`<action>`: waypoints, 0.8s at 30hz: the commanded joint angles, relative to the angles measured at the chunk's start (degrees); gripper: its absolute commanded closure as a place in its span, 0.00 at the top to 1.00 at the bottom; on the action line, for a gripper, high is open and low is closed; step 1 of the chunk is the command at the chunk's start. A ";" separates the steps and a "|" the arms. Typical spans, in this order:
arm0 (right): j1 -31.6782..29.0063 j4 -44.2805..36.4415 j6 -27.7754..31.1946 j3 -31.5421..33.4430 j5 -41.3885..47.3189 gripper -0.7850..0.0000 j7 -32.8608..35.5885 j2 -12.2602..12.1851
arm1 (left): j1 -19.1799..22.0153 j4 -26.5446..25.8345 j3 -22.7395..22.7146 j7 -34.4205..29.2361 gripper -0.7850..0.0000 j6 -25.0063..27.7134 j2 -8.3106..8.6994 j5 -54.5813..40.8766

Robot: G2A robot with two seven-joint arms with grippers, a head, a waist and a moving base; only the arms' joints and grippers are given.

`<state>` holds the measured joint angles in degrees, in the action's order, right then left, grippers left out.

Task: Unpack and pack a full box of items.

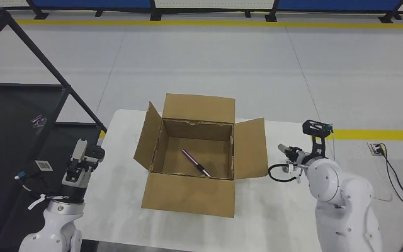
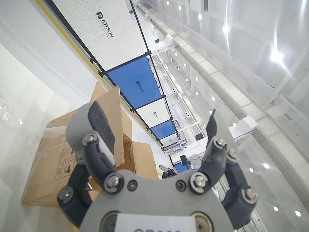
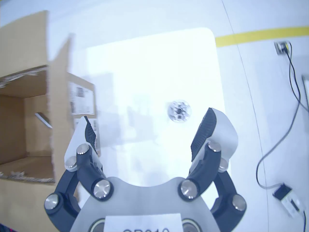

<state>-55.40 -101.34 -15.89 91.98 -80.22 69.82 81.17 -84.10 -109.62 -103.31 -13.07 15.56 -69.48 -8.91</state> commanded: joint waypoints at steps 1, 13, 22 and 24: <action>2.82 7.23 0.71 0.72 -0.40 1.00 2.06 -0.24 | 0.00 0.00 0.00 0.00 1.00 0.00 0.00 0.00; 15.85 36.68 3.29 0.85 -0.42 1.00 2.38 -1.03 | 0.00 0.00 0.00 0.00 1.00 0.00 0.00 0.00; 20.45 46.22 3.92 0.04 0.77 0.07 0.04 -1.32 | 0.00 0.00 0.00 0.00 1.00 0.00 0.00 0.00; 21.09 47.40 4.08 -0.15 0.98 0.00 -0.26 -1.39 | 0.00 0.00 0.00 0.00 1.00 0.00 0.00 0.00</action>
<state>-34.55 -54.38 -11.85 91.89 -79.30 69.66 79.81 -84.10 -109.62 -103.31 -13.07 15.56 -69.48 -8.91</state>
